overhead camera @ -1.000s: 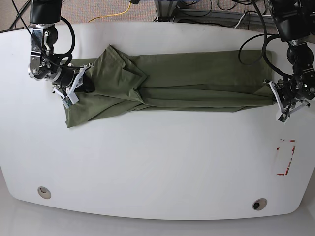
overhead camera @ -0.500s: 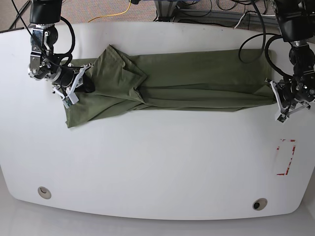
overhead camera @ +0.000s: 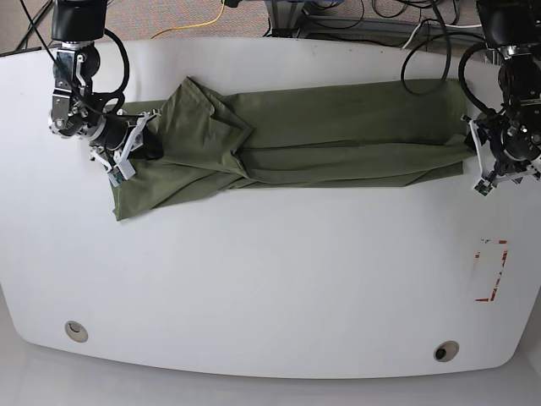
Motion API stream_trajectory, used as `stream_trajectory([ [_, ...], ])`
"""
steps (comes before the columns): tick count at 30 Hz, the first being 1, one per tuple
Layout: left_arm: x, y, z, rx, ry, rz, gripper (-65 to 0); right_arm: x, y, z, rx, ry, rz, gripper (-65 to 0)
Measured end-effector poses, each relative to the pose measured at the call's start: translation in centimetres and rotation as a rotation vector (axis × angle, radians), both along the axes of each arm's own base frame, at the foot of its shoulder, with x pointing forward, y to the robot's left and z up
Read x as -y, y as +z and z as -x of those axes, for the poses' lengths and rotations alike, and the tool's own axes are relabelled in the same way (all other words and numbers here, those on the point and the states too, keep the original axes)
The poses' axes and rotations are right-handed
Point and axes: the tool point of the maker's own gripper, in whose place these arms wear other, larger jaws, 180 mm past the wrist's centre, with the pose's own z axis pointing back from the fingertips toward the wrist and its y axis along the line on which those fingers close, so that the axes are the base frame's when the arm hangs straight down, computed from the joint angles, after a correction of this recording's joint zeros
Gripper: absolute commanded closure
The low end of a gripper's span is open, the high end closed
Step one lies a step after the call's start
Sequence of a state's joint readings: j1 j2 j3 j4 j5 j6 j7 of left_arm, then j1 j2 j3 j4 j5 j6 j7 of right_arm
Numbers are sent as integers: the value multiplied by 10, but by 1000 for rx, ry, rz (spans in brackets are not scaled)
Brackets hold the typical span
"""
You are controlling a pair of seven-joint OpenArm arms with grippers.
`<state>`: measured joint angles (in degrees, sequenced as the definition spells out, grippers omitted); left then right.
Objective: Layout the t-shirt on the table in an organized manner, then fold the t-shirt properly
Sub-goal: 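Pull the left gripper's held end outward to stretch the folded strip, then regrasp the strip's end with the left gripper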
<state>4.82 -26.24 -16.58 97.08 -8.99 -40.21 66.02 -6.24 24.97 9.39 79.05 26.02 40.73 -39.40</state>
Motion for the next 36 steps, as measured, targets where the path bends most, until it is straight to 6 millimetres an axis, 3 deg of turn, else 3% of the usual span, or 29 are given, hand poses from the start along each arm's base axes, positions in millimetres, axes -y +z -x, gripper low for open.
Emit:
stream_trajectory([
  [7,-20,41,0,139,124,44,-342,-6,0,-3,8,-2,-12,-51],
  [10,-36,46,8,154,196,66,-342,-5,0,-3,9,-3,-12,-51],
  [20,-40,12,21,109,301,315,-339,-5,0,-3,8,-5,-11,-51],
  [25,-51,16,24,108,309,294,-339,-5,0,-3,8,-5,-11,-51],
  [32,-51,13,30,114,336,320,-339,-5,0,-3,9,-5,-12,-51],
  [36,-46,18,13,152,332,332,-340,-5,0,-2,7,-5,-11,-51],
])
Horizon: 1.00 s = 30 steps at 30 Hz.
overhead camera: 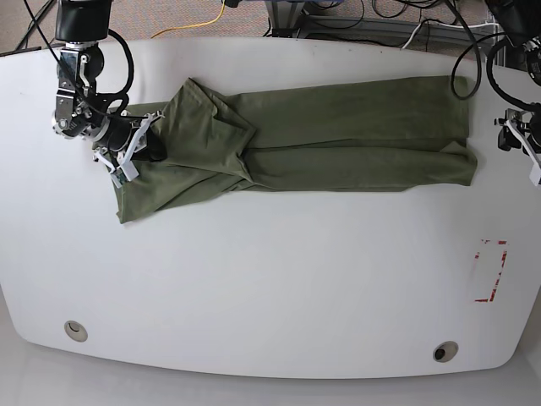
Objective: Layout the t-shirt on the table in an organized manner, then fold the t-shirt properly
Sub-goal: 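Regrasp the strip's end with the left gripper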
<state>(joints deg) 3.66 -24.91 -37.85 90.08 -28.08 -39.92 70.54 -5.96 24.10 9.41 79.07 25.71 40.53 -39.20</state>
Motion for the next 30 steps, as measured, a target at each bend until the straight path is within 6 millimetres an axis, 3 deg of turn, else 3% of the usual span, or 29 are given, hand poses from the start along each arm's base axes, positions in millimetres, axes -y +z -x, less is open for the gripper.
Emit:
stream_trajectory([
  [5,33,5,-43,125,-44,89,-342,-1,0,0,2,-1,-5,-51],
  [9,44,-5,-62,149,-29,156,-342,-1,0,0,2,-1,-5,-51],
  [14,45,-28,-70,81,-1,180,-340,-1,0,0,0,0,-3,-51],
  [22,45,-31,-84,79,14,183,-342,-1,0,0,3,0,-5,-51],
  [30,41,-42,-79,53,22,127,-343,-2,0,-1,4,-1,-7,-51],
])
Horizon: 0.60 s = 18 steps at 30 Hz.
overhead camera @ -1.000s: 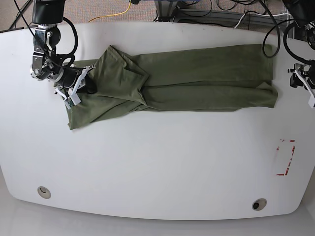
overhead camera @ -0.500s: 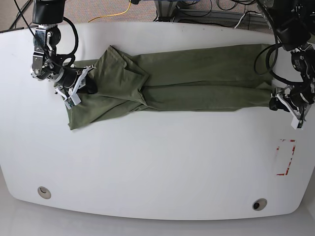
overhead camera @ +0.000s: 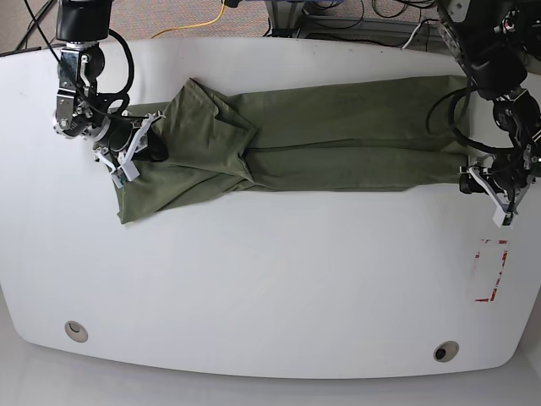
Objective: Layout the t-shirt on the table in an organized manner, then fold the t-shirt properly
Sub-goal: 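Regrasp the strip's end with the left gripper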
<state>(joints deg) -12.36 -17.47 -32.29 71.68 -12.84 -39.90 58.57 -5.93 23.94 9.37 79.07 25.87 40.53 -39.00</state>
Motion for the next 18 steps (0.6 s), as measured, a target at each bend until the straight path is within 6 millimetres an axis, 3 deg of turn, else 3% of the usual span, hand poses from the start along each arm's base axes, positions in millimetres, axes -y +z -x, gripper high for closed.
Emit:
stream_trajectory([
  [13,2,-26,13,-77,16,43,-342,0,0,0,0,1,1,-51],
  [18,9,-28,8,-84,-25,36,-339,0,0,0,0,0,0,-51],
])
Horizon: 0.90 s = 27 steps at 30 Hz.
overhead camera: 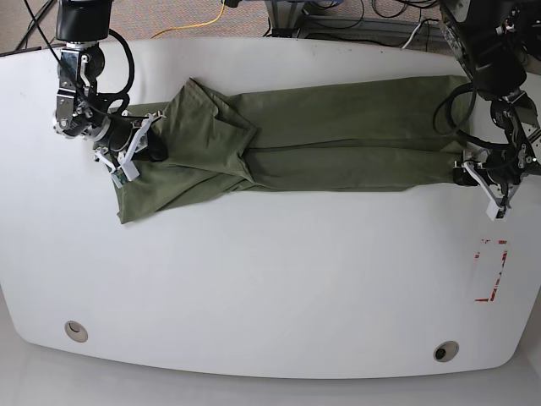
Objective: Layout the t-shirt on the table in an organized manner, then fold the t-shirt properly
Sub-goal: 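Regrasp the strip's end with the left gripper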
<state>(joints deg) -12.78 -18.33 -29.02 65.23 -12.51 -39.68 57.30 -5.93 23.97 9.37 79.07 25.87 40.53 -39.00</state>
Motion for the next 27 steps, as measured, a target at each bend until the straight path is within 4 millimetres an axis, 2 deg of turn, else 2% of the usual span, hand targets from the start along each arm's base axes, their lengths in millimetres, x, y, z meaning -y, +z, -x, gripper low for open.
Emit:
stream_trajectory([
  [4,11,-1,-5,0,-30,3,-308,0,0,0,0,0,0,-51],
  [6,16,-2,-7,9,-31,12,-242,0,0,0,0,1,0,-51],
  [8,21,-2,-8,16,-33,26,-136,0,0,0,0,0,0,-51],
  [11,25,-2,-10,22,-40,38,-14,0,0,0,0,0,0,-51],
  [19,24,-1,-7,13,-46,25,0,0,0,0,0,0,0,-51],
  [27,17,13,13,-12,-83,-87,0,0,0,0,0,0,0,-51],
])
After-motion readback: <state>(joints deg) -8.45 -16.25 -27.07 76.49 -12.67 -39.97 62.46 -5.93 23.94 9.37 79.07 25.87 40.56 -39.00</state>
